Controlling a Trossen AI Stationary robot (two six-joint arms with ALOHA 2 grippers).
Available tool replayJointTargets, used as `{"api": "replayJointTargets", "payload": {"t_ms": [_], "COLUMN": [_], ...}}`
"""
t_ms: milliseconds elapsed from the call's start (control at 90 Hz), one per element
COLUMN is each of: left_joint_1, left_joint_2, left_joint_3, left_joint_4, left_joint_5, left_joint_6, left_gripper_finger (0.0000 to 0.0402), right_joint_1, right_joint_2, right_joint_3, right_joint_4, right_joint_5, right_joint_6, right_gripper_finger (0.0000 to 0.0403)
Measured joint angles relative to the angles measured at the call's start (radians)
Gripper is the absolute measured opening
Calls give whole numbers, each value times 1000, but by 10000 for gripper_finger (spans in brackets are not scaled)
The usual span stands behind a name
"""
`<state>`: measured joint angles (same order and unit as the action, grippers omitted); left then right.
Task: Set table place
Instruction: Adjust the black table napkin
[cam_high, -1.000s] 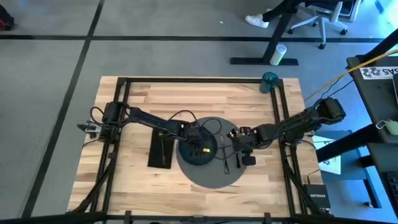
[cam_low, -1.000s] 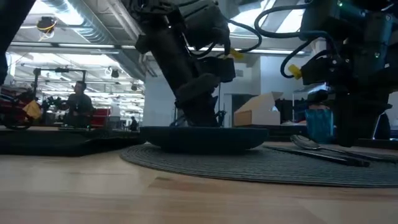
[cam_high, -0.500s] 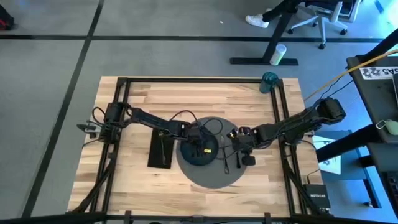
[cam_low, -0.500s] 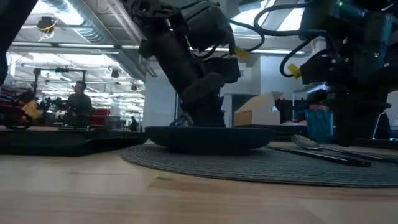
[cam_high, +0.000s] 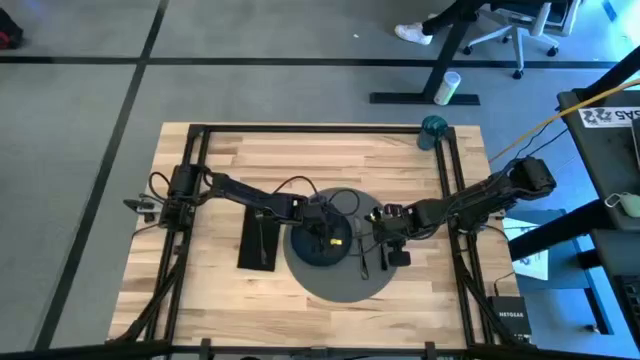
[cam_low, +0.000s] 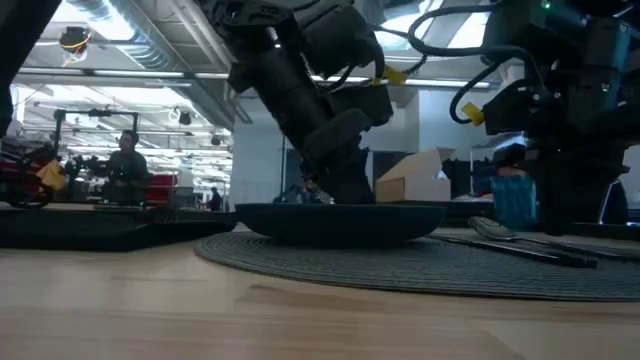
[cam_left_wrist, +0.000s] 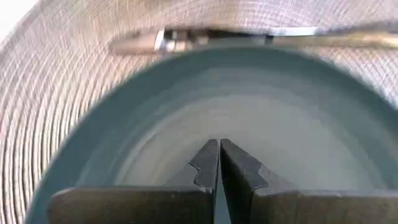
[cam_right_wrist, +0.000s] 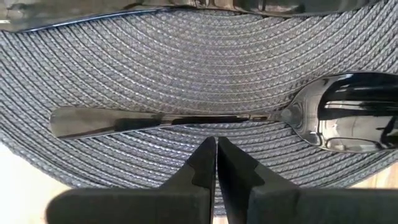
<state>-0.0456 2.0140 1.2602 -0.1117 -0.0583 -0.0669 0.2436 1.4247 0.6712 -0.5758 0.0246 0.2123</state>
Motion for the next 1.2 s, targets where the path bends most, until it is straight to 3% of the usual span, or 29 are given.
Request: {"api": "replayJointTargets", "payload": {"t_ms": [1022, 1200], "left_joint_1": [25, 28], "left_joint_2": [0, 51], "left_joint_3": [0, 43], "left_joint_4": [108, 101], "left_joint_5": [31, 45], "left_joint_6": [8, 19], "left_gripper_finger": [0, 0], "right_joint_1": [0, 0], "right_joint_2": [0, 0], "right_joint_3": [0, 0], "right_joint_4": [2, 2], "right_joint_5": [-11, -11], "right_joint_6": [0, 0], "right_gripper_finger": [0, 0]}}
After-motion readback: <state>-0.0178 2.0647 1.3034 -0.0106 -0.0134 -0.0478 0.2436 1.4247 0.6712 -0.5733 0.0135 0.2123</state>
